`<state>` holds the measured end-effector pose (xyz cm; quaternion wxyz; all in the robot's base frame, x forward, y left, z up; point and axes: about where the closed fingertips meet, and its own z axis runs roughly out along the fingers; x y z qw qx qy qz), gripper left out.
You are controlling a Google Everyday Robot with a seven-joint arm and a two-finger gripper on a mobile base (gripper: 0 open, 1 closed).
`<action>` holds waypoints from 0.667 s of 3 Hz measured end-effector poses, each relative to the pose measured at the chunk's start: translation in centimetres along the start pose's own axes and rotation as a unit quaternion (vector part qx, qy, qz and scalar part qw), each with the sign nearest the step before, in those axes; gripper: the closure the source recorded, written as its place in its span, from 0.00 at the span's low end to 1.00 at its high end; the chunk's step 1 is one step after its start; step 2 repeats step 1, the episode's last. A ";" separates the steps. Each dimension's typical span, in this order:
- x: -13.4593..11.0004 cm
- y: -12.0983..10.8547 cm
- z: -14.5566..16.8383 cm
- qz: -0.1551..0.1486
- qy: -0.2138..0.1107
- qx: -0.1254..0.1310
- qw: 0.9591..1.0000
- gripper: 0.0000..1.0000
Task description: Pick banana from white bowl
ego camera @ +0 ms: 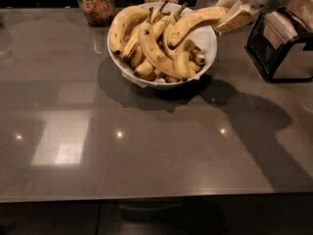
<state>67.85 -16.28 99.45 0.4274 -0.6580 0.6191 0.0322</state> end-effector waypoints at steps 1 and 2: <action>-1.0 2.0 -1.6 0.008 -0.037 -0.018 0.999 1.00; -1.0 2.0 -1.6 0.008 -0.037 -0.018 0.999 1.00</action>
Offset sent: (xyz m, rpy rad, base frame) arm 0.0000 0.0000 0.0000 0.0000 0.0000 0.0000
